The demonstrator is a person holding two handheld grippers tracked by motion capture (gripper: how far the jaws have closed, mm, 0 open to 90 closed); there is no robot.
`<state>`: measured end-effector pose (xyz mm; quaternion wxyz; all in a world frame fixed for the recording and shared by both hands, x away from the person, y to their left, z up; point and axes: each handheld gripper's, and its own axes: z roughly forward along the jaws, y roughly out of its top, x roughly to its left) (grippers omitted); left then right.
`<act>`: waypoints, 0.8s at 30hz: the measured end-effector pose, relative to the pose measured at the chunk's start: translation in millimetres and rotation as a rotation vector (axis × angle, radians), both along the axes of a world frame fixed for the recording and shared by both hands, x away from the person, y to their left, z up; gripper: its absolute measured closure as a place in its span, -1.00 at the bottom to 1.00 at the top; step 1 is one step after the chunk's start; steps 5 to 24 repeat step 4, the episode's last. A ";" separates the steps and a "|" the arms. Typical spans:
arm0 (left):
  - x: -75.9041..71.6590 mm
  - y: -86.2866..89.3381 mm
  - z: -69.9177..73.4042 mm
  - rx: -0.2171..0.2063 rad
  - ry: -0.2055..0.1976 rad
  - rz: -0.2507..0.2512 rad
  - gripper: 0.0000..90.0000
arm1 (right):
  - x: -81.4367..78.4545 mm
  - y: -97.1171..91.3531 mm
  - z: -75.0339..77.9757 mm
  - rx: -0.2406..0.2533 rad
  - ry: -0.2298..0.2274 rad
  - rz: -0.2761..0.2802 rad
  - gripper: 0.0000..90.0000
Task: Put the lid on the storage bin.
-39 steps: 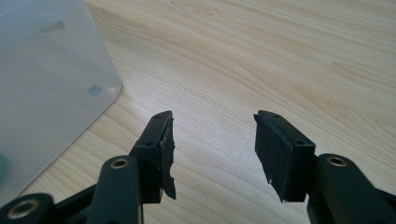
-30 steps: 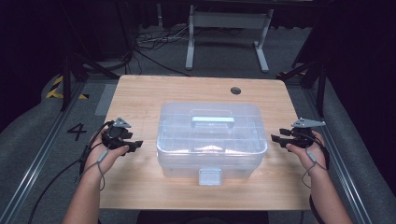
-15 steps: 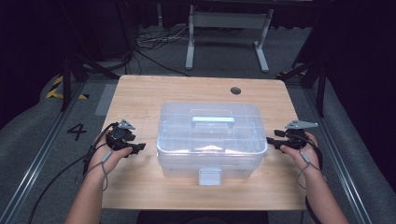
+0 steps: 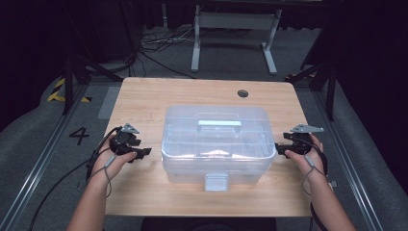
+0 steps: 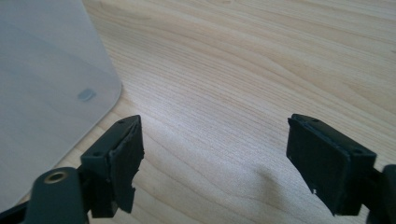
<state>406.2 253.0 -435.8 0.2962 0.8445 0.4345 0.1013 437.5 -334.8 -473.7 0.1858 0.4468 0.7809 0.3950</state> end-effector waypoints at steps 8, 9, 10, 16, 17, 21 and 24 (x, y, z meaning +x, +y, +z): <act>0.8 1.0 0.5 0.000 -0.009 -0.001 -0.11 | 0.3 -1.8 0.0 0.020 -0.001 -0.016 -0.63; 0.8 1.0 0.5 0.000 -0.009 -0.001 -0.11 | 0.3 -1.8 0.0 0.020 -0.001 -0.016 -0.63; 0.8 1.0 0.5 0.000 -0.009 -0.001 -0.11 | 0.3 -1.8 0.0 0.020 -0.001 -0.016 -0.63; 0.8 1.0 0.5 0.000 -0.009 -0.001 -0.11 | 0.3 -1.8 0.0 0.020 -0.001 -0.016 -0.63; 0.8 1.0 0.5 0.000 -0.009 -0.001 -0.11 | 0.3 -1.8 0.0 0.020 -0.001 -0.016 -0.63; 0.8 1.0 0.5 0.000 -0.009 -0.001 -0.11 | 0.3 -1.8 0.0 0.020 -0.001 -0.016 -0.63; 0.8 1.0 0.5 0.000 -0.009 -0.001 -0.11 | 0.3 -1.8 0.0 0.020 -0.001 -0.016 -0.63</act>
